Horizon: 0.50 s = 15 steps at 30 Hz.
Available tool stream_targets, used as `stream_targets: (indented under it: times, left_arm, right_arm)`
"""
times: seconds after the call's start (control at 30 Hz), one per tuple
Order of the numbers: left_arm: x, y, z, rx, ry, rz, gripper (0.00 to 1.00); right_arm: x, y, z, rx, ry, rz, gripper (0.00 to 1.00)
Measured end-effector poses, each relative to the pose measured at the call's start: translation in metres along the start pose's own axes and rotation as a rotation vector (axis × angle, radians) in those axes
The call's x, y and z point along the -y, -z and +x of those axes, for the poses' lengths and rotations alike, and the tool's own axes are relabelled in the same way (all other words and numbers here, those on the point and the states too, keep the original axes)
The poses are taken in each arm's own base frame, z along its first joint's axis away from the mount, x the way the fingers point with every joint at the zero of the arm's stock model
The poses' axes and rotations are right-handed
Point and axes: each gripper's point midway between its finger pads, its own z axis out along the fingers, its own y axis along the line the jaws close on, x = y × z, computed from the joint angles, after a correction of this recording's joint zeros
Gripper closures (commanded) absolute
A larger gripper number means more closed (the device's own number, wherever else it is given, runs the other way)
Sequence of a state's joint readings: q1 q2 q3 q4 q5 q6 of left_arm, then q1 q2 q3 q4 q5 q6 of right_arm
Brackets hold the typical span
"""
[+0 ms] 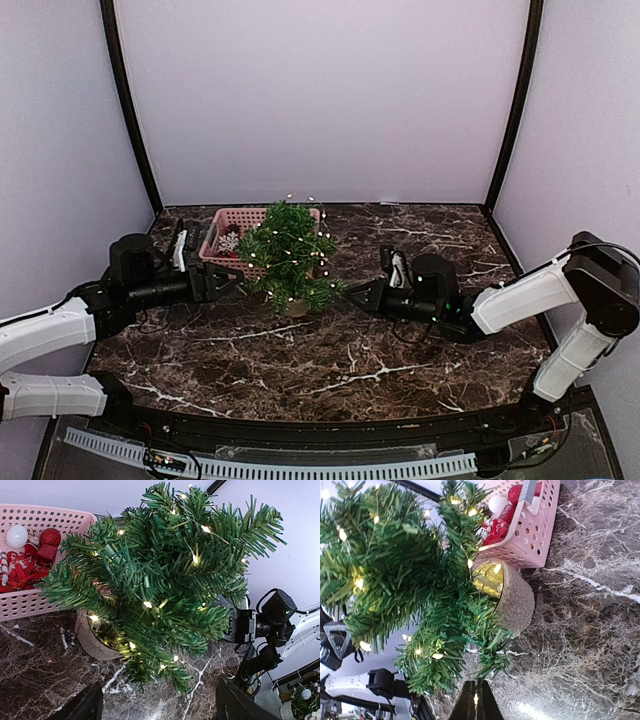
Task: Decorate the small christmas tree
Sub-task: Wrap the side of the string light in the gap of the branches.
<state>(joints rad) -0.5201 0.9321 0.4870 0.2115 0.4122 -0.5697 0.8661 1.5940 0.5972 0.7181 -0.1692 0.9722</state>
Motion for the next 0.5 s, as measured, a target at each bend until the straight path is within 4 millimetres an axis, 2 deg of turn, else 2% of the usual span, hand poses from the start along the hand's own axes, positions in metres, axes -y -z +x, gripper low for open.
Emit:
stream_targets:
  times: [0.33, 0.5]
  left_arm:
    - [-0.002, -0.002, 0.002, -0.006, 0.006, -0.004, 0.2]
    - [-0.003, -0.004, 0.002, -0.011, 0.009, -0.007, 0.2]
  right_arm:
    - [0.003, -0.004, 0.033, -0.109, 0.03, 0.04, 1.0]
    - [0.02, -0.006, 0.047, -0.151, 0.018, 0.09, 1.0]
